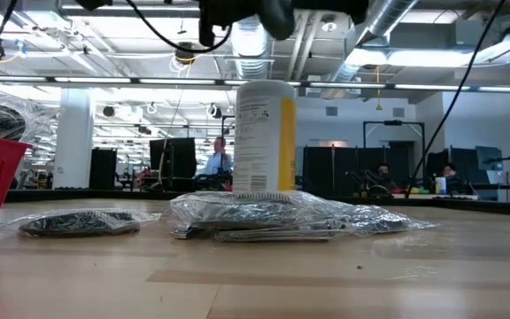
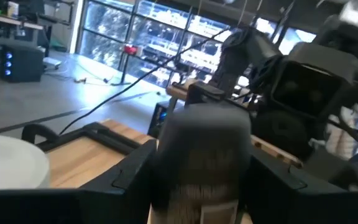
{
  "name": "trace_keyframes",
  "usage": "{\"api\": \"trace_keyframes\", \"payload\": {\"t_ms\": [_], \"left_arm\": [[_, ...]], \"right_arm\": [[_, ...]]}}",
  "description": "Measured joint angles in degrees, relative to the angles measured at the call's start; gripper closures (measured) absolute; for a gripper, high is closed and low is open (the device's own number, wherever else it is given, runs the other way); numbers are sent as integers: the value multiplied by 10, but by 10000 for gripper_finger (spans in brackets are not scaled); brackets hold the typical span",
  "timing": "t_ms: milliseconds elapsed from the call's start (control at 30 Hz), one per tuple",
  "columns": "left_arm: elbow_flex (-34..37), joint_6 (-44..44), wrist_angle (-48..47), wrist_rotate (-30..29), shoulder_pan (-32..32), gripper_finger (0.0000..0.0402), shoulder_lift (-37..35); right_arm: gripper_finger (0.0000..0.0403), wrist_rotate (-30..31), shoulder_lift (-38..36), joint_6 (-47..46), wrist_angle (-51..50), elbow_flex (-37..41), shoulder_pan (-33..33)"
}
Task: Pick & Place Travel size toiletries
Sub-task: Put the deodorant into the right red bin
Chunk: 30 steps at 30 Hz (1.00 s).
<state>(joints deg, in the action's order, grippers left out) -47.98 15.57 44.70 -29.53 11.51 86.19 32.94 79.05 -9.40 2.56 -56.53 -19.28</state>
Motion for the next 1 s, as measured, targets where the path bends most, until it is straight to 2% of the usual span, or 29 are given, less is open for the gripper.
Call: {"api": "trace_keyframes", "payload": {"t_ms": [267,633,1000], "left_arm": [[-9,11,3,-1,0,216,19],[-10,11,-13,13,7,216,20],[-10,3,-8,-3,8,215,20]], "right_arm": [[221,-2,32,17,7,-4,2],[221,2,15,21,20,-7,5],[221,-3,17,-3,16,-6,21]]}}
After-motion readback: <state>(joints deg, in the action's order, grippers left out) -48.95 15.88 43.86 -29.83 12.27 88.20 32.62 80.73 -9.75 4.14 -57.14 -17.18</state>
